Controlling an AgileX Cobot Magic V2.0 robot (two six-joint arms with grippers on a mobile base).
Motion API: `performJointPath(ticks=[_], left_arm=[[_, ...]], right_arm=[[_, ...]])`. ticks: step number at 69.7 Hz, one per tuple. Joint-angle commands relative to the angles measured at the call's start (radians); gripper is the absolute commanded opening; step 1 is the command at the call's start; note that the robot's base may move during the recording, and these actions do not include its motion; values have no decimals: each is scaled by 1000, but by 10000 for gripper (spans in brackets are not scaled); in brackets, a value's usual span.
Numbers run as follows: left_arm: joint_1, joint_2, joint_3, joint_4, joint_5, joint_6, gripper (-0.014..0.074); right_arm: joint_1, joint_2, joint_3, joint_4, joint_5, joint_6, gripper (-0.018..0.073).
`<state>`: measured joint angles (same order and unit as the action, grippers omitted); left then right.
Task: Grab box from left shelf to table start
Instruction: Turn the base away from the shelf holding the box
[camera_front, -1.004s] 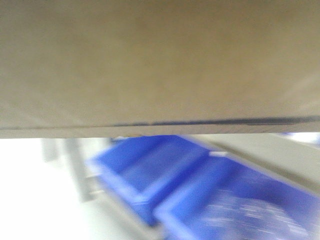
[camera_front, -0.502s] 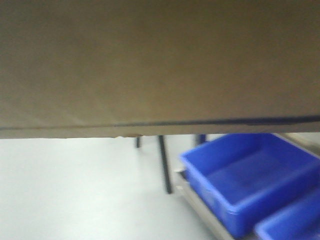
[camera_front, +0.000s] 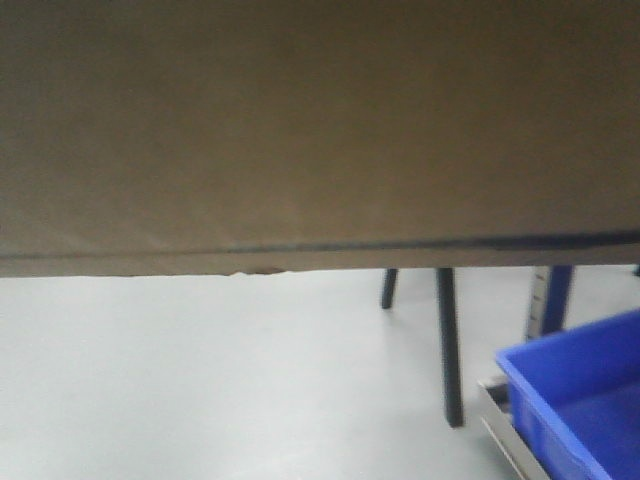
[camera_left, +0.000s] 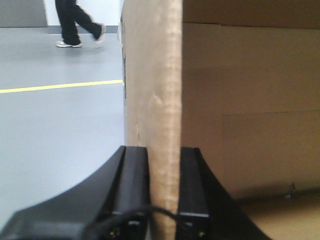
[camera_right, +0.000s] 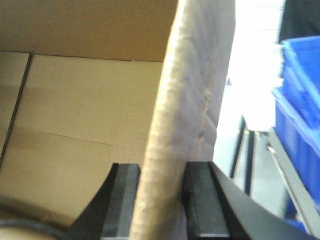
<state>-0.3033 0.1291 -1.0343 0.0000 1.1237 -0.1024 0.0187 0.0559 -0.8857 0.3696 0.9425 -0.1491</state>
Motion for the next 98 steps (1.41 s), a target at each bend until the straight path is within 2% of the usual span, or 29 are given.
performJointPath(ticks=[1,98], left_arm=[[-17,9,-36,20,-140,-12,-99],[-17,9,-36,20,-140,-12,-99]], right_arm=[[-2,23,-26,-87,-111,-11,60],[-2,23,-26,-87,-111,-11,60]])
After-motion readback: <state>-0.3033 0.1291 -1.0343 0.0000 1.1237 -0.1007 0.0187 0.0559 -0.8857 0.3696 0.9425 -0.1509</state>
